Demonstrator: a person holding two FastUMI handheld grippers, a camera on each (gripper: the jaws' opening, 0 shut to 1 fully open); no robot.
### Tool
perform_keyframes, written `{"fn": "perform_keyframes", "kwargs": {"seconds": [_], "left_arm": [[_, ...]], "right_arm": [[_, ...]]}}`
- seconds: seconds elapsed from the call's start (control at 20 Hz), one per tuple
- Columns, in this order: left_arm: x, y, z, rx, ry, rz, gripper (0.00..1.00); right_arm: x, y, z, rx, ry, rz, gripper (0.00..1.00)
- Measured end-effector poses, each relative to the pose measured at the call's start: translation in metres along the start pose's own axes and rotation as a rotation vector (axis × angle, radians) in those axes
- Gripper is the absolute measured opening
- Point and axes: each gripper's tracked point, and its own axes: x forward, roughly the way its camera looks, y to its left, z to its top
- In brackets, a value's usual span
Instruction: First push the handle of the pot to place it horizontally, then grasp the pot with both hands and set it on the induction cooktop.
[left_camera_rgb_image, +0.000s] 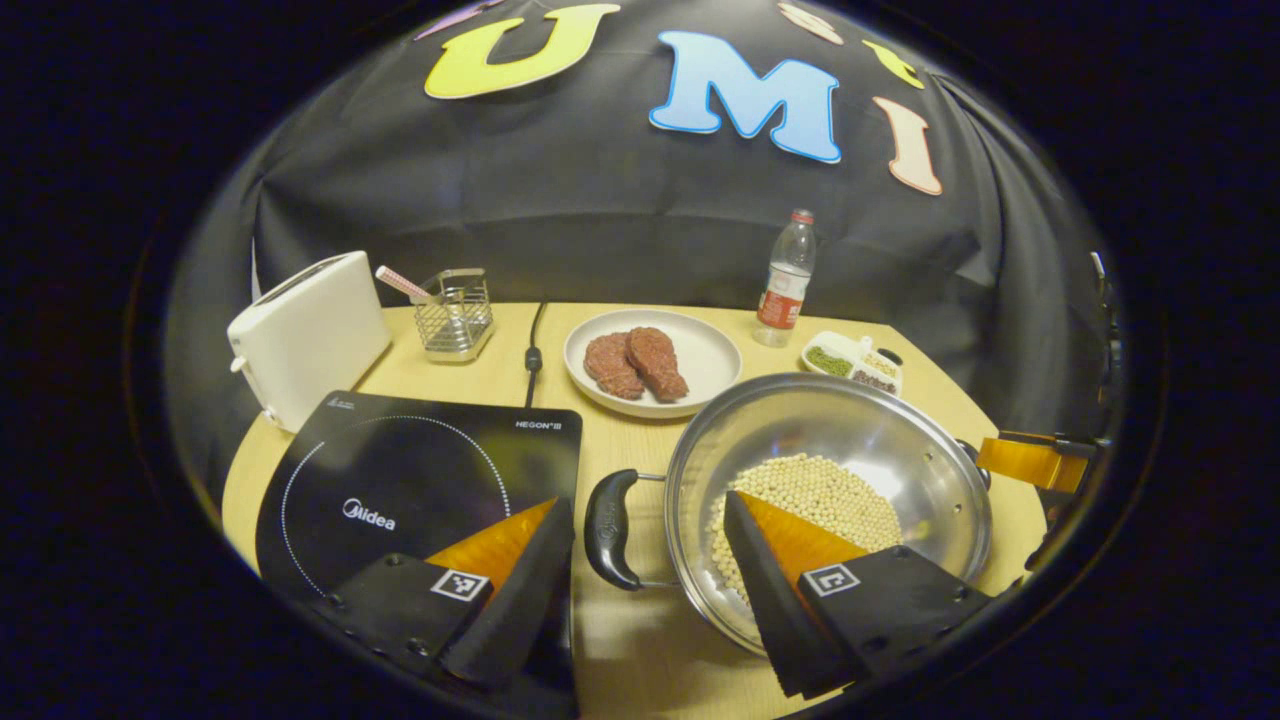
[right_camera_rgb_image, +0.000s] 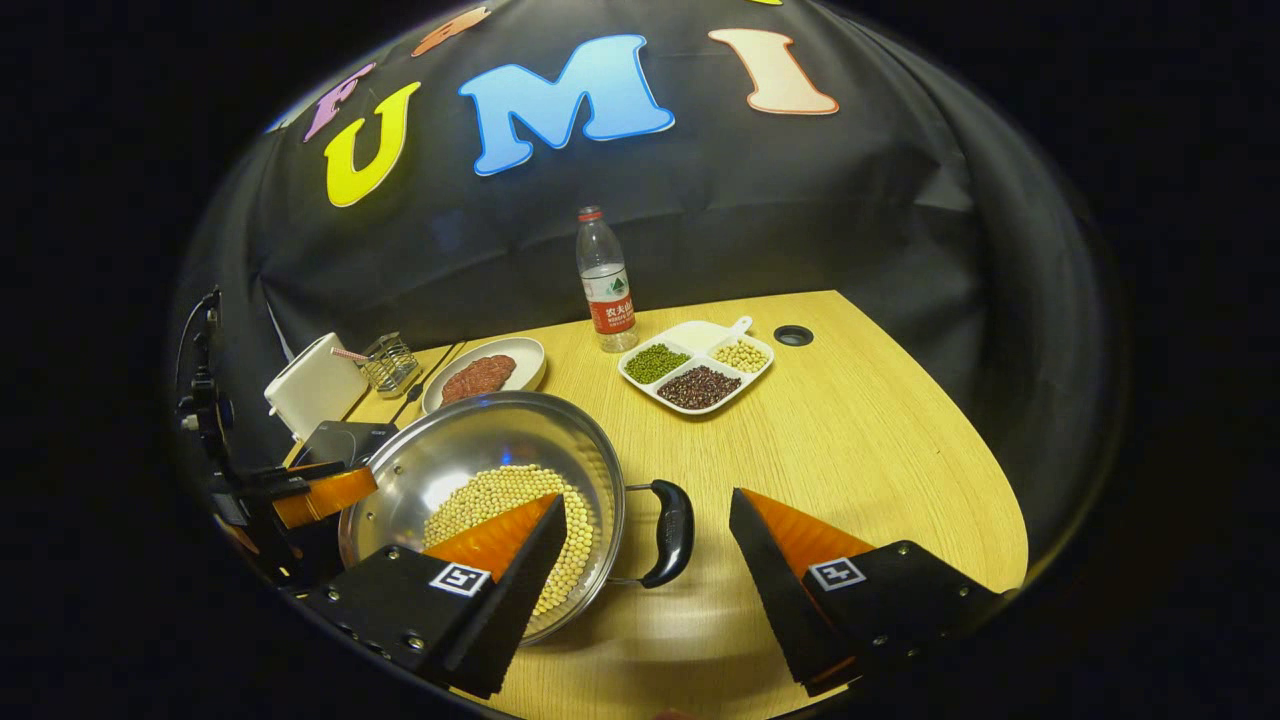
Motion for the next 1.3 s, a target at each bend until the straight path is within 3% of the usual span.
{"fn": "perform_keyframes", "kwargs": {"seconds": [0.3, 0.75, 0.85, 0.9, 1.05, 1.15, 1.2, 1.25, 1.3], "left_arm": [[0.014, -0.004, -0.008, 0.02, 0.029, -0.025, 0.95], [0.031, -0.016, -0.018, 0.007, 0.071, -0.031, 0.97], [0.031, -0.011, -0.018, -0.003, 0.066, -0.013, 0.85], [0.031, -0.01, -0.017, 0.0, 0.064, -0.008, 0.75], [0.031, -0.006, -0.01, 0.024, 0.045, 0.021, 0.68], [0.031, -0.006, -0.013, 0.03, 0.052, 0.027, 0.65], [0.032, -0.006, -0.013, 0.03, 0.053, 0.026, 0.65], [0.031, -0.007, -0.013, 0.033, 0.056, 0.026, 0.64], [0.031, -0.007, -0.013, 0.032, 0.056, 0.027, 0.68]], "right_arm": [[0.009, 0.0, -0.006, 0.009, 0.03, -0.004, 1.0], [0.016, -0.011, -0.013, 0.015, 0.062, -0.018, 1.0], [0.017, -0.017, -0.014, 0.005, 0.066, -0.038, 0.93], [0.018, -0.019, -0.016, 0.003, 0.071, -0.042, 0.83], [0.019, -0.02, -0.02, -0.004, 0.086, -0.055, 0.8], [0.019, -0.02, -0.019, -0.006, 0.083, -0.055, 0.6], [0.017, -0.02, -0.019, -0.004, 0.084, -0.056, 0.6], [0.02, -0.019, -0.019, 0.004, 0.087, -0.057, 0.53], [0.019, -0.02, -0.018, 0.012, 0.086, -0.056, 0.57]]}}
